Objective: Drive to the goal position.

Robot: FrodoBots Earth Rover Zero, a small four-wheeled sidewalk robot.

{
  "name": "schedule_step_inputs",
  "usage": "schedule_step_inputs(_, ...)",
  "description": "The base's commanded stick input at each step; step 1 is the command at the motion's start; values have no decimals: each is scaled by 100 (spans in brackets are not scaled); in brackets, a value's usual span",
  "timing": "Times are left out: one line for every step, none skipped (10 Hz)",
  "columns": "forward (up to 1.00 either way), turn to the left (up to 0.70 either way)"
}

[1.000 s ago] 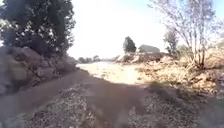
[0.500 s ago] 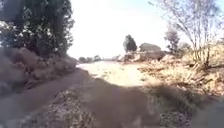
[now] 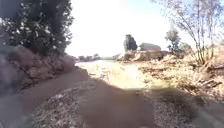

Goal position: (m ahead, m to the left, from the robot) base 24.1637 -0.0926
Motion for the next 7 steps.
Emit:
schedule_step_inputs(50, 0)
schedule_step_inputs(50, 0)
schedule_step_inputs(50, 0)
schedule_step_inputs(50, 0)
schedule_step_inputs(50, 0)
schedule_step_inputs(50, 0)
schedule_step_inputs(50, 0)
